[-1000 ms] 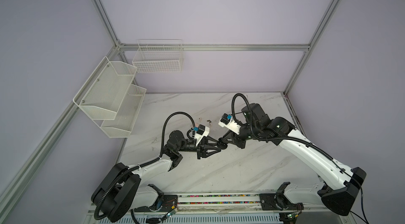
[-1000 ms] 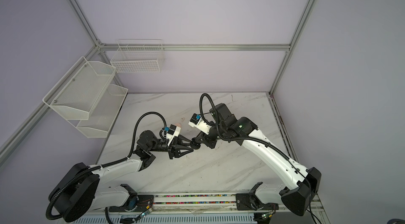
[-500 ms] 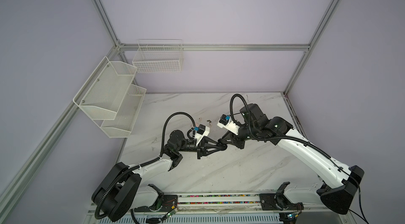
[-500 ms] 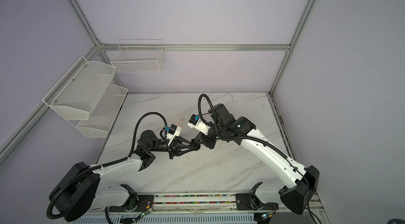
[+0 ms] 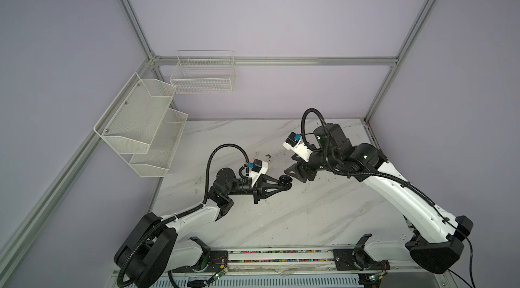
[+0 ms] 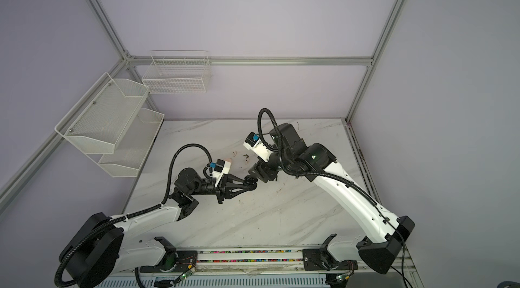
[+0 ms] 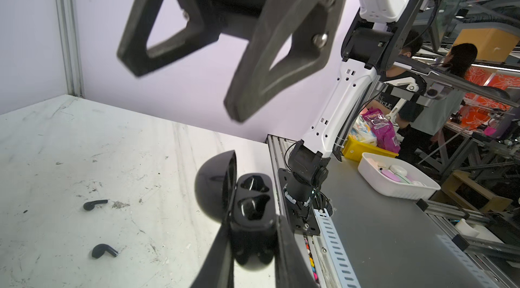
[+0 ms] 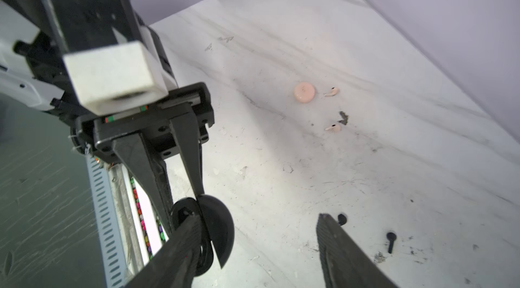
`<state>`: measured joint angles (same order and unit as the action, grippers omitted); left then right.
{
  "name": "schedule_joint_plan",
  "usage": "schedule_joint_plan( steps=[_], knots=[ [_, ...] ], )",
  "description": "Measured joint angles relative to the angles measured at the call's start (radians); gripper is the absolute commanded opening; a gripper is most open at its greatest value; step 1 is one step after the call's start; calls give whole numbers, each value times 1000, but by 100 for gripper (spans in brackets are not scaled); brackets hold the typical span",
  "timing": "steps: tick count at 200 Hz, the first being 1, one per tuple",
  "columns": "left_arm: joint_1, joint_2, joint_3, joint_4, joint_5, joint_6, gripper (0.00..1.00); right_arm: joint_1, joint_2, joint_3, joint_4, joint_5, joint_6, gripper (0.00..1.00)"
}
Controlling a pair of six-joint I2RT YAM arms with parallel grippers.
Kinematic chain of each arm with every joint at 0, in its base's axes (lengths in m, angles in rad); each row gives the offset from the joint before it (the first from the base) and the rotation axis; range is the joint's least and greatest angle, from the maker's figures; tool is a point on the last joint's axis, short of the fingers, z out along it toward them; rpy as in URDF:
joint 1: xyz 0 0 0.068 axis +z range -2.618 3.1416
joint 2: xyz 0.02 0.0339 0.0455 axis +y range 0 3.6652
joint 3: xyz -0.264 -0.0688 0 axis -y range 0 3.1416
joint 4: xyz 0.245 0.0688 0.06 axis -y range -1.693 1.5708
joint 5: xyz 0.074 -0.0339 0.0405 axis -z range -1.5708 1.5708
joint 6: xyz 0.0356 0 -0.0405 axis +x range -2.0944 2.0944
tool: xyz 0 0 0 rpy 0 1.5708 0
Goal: Insert wireless bluetooth earbuds into charging case
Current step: Pass the charging case, then pick up the wireless bluetooth earbud from the center of the table.
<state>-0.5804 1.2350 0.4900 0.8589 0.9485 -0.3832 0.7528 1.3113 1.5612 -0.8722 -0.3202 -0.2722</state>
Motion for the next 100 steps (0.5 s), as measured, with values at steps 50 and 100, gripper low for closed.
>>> schedule_joint_plan(
  steps=[50,100],
  knots=[
    [-42,-121,0,-121,-175,71,0,0,-180,-48,36,288,218,71],
    [-78,-204,0,-206,-420,111,0,-38,-161,-153,100,438,324,68]
  ],
)
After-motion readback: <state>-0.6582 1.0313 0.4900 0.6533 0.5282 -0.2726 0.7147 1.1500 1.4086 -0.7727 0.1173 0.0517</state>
